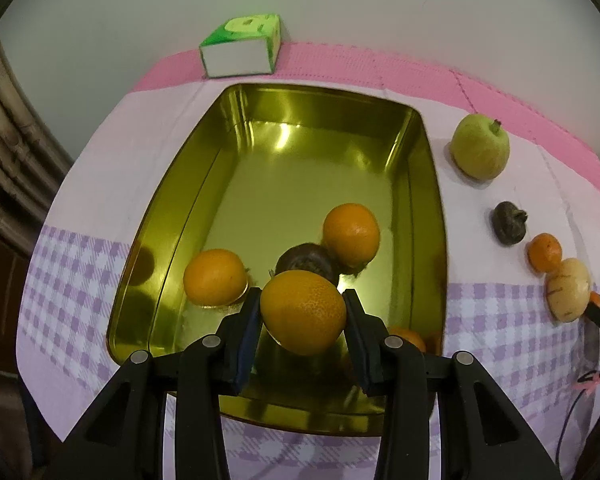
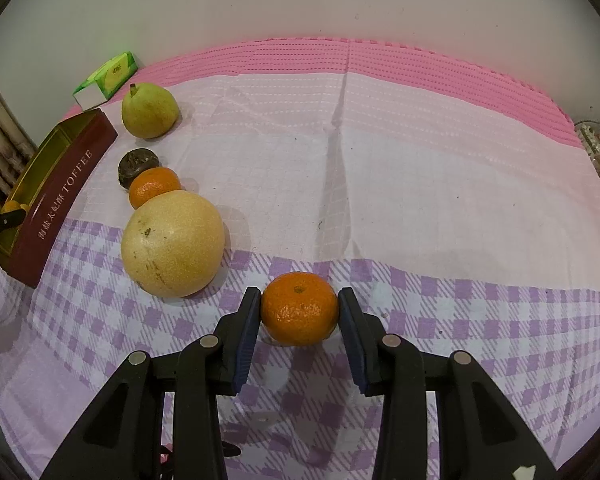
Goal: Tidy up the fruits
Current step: 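Carry the yellow orange into the tin tray and open the left tool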
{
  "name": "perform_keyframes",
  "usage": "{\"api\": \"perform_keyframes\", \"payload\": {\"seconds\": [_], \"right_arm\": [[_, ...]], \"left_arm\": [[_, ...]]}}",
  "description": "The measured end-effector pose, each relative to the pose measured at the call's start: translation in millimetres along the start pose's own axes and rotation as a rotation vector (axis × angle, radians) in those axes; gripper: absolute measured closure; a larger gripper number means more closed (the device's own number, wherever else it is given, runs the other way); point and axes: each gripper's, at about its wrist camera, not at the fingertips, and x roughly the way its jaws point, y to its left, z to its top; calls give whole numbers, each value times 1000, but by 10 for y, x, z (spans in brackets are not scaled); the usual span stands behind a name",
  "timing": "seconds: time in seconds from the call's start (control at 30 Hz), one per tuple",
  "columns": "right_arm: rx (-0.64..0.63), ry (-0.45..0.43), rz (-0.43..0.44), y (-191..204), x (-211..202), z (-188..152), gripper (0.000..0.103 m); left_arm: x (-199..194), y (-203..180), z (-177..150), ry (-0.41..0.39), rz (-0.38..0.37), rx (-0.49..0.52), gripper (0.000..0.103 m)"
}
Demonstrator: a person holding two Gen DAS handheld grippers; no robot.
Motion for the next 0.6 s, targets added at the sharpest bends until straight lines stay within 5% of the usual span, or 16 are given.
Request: {"api": "perform_keyframes", "payload": {"seconds": [0.6], "right_arm": [[34, -51, -32, -22, -154, 105, 66]], "left_arm": [[216, 8, -100, 45, 12, -33, 62]]}}
